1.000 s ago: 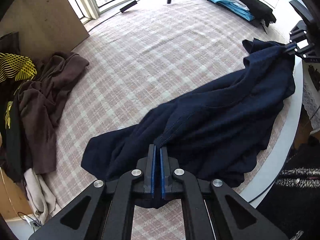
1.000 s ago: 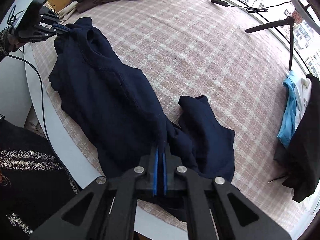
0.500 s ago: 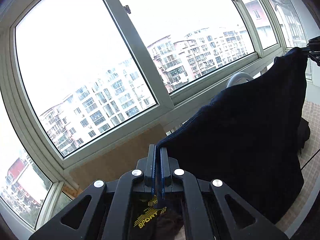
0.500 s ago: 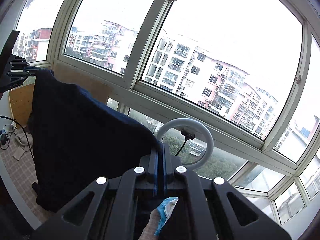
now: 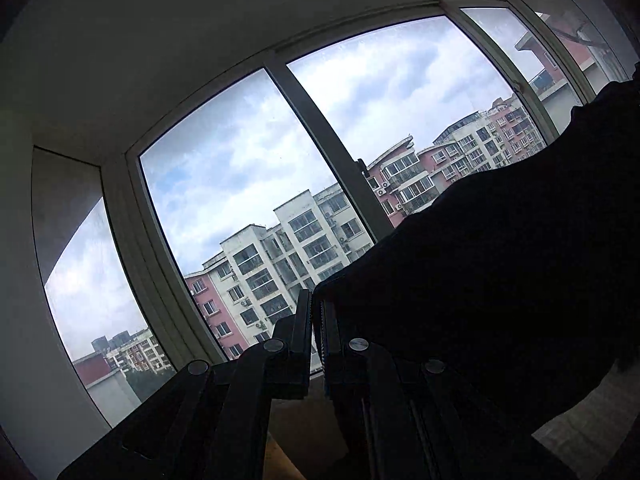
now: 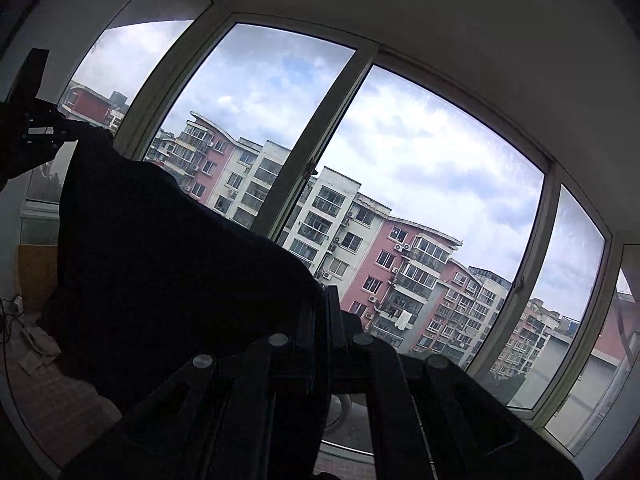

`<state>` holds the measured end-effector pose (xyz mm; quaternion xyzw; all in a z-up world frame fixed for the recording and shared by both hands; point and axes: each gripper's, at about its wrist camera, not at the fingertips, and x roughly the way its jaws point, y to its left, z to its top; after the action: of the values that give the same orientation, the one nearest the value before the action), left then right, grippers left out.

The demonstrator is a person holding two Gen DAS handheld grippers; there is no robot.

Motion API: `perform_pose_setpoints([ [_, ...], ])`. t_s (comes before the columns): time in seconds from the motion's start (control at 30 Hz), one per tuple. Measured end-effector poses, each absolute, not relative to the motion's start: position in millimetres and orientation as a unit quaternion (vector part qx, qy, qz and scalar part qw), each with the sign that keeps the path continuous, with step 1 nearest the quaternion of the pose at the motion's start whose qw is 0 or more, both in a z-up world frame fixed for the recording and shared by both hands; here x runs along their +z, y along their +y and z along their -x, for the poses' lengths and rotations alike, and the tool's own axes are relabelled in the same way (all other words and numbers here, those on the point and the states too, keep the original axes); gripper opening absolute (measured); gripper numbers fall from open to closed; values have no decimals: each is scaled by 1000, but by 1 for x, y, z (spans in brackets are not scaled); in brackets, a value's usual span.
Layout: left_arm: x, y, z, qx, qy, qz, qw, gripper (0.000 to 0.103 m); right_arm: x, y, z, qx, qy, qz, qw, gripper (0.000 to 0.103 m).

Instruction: Fold clothes

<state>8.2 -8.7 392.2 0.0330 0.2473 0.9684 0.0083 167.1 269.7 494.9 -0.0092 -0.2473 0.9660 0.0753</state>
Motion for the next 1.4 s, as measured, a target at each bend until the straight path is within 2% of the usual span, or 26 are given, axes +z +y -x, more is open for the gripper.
perform_pose_setpoints([
  [0.17,399,-10,-21,965,259,-42,-5,4,498,270,-177,965,-253,1,69,3],
  [0.33,402,9,-8,961,275,-26,-5,4,483,291,-148,968,-242,26,58,3],
  [0.53,359,36,87,953,296,53,17,4,422,335,-59,968,-222,107,54,3],
  [0.63,309,48,161,944,303,123,33,4,365,357,5,960,-221,163,58,3],
  [0.73,233,61,240,929,307,203,50,4,293,381,76,949,-207,231,60,3],
  [0.87,102,85,325,894,325,299,70,4,172,393,153,916,-228,322,78,3],
  [0.93,30,102,361,867,334,360,86,8,103,396,182,890,-227,389,71,4],
  [0.97,-4,109,370,851,338,392,94,8,68,398,196,876,-226,421,68,6],
  [1.03,-70,122,387,816,345,451,111,8,-1,401,225,843,-223,485,61,17],
  [1.1,-105,125,376,794,359,476,120,9,-47,401,220,823,-223,520,45,21],
  [1.13,-111,121,373,790,357,482,127,11,-56,405,215,822,-215,526,39,28],
  [1.17,-113,113,366,788,351,487,137,17,-62,410,210,822,-204,530,35,33],
  [1.23,-119,89,347,792,335,492,138,28,-65,428,200,832,-169,527,35,66],
  [1.27,-126,76,340,789,333,497,137,33,-66,438,195,838,-150,524,35,73],
  [1.3,-132,63,334,786,331,503,136,33,-67,448,190,843,-131,521,36,77],
  [1.4,-178,31,327,766,310,548,130,36,-86,472,189,840,-85,533,49,77],
])
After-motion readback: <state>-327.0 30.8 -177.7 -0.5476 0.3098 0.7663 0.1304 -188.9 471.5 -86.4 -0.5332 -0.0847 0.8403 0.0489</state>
